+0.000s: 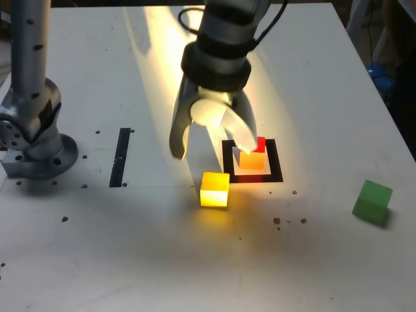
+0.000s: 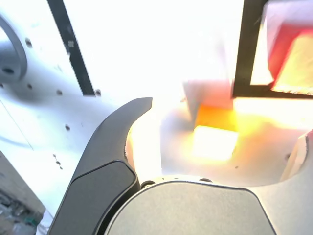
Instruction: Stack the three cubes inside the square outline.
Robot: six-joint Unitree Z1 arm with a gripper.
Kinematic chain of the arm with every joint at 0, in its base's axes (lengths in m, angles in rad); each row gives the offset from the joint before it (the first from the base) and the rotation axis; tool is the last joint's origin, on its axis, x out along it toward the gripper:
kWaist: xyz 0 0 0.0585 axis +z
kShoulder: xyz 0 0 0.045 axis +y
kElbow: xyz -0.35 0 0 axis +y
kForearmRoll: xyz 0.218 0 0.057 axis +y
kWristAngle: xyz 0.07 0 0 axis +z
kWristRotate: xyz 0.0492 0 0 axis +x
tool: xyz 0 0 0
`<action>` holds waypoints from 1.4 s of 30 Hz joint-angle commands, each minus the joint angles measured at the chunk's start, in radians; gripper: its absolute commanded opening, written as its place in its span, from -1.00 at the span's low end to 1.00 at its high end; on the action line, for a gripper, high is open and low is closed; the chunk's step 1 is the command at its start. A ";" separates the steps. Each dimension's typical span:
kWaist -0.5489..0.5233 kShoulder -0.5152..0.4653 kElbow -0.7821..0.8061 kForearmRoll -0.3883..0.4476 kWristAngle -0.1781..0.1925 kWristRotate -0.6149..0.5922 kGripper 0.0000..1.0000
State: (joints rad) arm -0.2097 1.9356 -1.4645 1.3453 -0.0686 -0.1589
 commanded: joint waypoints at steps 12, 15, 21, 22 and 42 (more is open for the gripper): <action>-0.091 -0.001 0.128 -0.129 -0.083 -0.036 0.96; -0.094 0.002 0.152 -0.150 -0.093 -0.030 0.93; -0.096 0.032 0.162 -0.183 -0.102 -0.006 0.86; -0.096 0.037 0.160 -0.186 -0.102 -0.003 0.86; -0.096 0.103 0.117 -0.205 -0.078 0.017 0.45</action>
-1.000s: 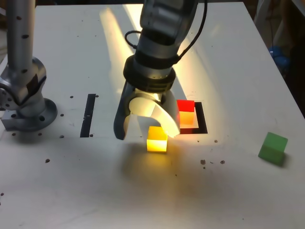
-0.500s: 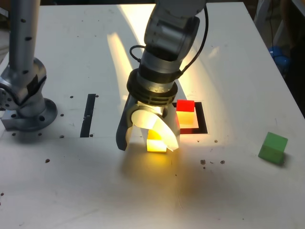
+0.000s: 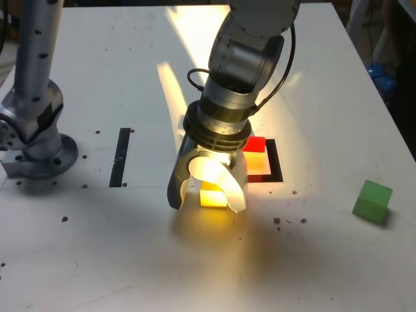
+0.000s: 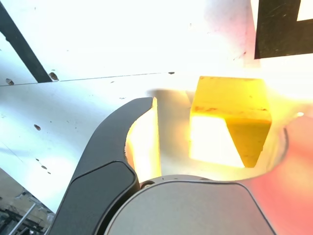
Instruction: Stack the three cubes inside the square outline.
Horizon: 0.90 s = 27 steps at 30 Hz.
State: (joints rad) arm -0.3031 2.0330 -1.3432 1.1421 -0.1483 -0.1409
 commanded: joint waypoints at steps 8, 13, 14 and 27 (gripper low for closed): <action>-0.002 0.009 -0.010 0.001 0.011 -0.012 0.04; -0.002 0.008 -0.021 0.007 0.034 -0.016 -0.33; -0.002 0.008 -0.023 0.008 0.038 -0.016 -0.37; -0.002 0.005 -0.034 0.017 0.047 -0.010 -0.41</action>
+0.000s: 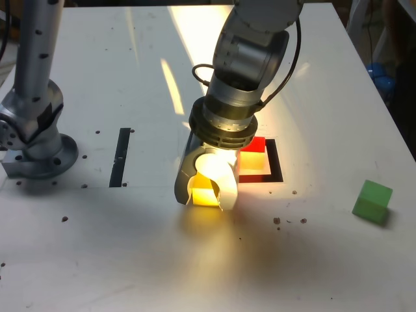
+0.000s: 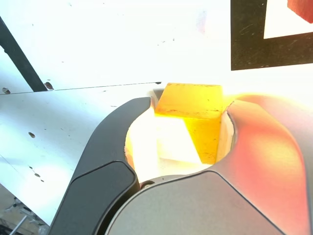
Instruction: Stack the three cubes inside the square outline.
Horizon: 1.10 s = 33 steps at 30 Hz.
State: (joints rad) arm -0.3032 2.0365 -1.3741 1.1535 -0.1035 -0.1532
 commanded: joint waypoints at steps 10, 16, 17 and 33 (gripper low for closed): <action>0.010 -0.047 -0.094 0.127 0.081 -0.003 -0.41; 0.058 -0.058 -0.204 0.223 0.114 0.020 -0.41; 0.070 -0.056 -0.219 0.232 0.115 0.028 -0.41; 0.197 0.052 -0.379 0.262 0.113 0.158 -0.41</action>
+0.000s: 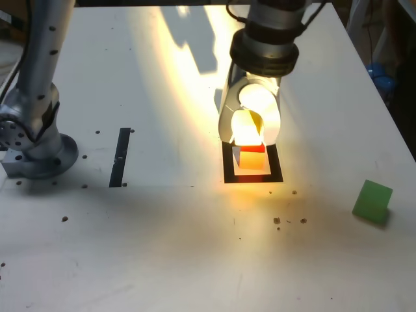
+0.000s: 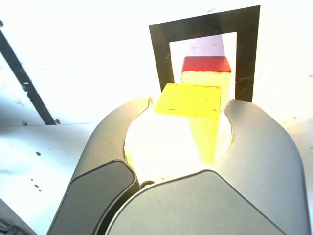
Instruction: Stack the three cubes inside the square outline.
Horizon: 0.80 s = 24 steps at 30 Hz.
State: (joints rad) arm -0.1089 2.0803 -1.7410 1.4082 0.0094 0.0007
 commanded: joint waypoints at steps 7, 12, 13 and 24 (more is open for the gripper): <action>0.013 0.031 -0.034 0.015 0.004 0.017 -0.41; 0.018 0.040 -0.033 0.014 0.003 0.023 -0.40; 0.019 0.043 -0.034 0.011 0.001 0.028 -0.31; 0.020 0.053 -0.022 -0.006 -0.013 0.052 0.98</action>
State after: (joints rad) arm -0.0918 2.1310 -1.7649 1.4019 -0.0023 0.0511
